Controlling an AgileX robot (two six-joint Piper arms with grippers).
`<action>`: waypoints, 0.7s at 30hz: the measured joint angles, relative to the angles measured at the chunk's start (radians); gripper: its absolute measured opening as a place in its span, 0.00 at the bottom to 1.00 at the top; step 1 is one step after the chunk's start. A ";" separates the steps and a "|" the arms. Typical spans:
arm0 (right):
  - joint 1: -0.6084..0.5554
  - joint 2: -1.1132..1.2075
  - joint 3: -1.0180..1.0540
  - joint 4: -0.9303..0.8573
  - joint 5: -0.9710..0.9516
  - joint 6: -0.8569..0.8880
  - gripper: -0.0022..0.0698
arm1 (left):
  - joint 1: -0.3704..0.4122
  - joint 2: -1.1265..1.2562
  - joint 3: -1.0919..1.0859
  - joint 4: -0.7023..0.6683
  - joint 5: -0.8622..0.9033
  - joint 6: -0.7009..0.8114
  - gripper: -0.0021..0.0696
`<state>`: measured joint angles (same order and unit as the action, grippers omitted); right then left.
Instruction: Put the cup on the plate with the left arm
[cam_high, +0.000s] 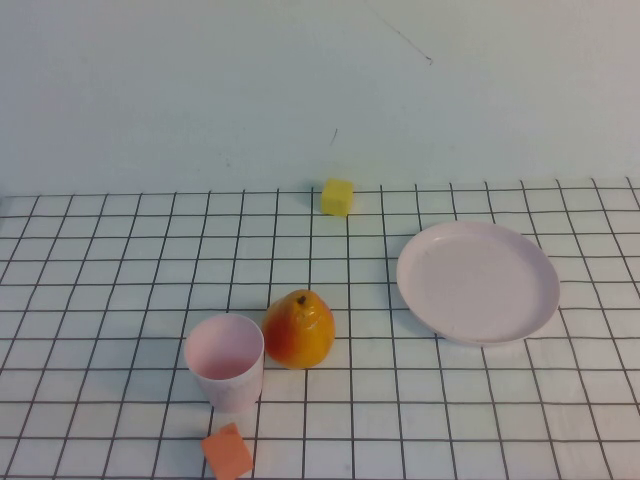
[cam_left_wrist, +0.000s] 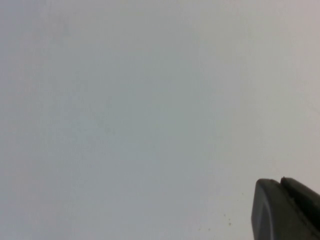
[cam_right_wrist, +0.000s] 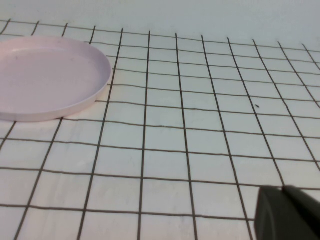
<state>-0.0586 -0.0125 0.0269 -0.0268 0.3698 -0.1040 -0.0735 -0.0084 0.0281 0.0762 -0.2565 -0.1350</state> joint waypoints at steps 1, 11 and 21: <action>0.000 0.000 0.000 0.000 0.000 0.000 0.03 | 0.000 0.000 0.000 0.000 0.000 0.020 0.03; 0.000 0.000 0.000 0.000 0.000 0.000 0.03 | 0.000 0.000 -0.052 -0.114 0.081 0.059 0.03; 0.000 0.000 0.000 0.000 0.000 0.000 0.03 | 0.000 0.245 -0.437 -0.114 0.533 0.135 0.03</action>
<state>-0.0586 -0.0125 0.0269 -0.0268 0.3698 -0.1040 -0.0735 0.2363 -0.4089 -0.0379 0.2767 0.0000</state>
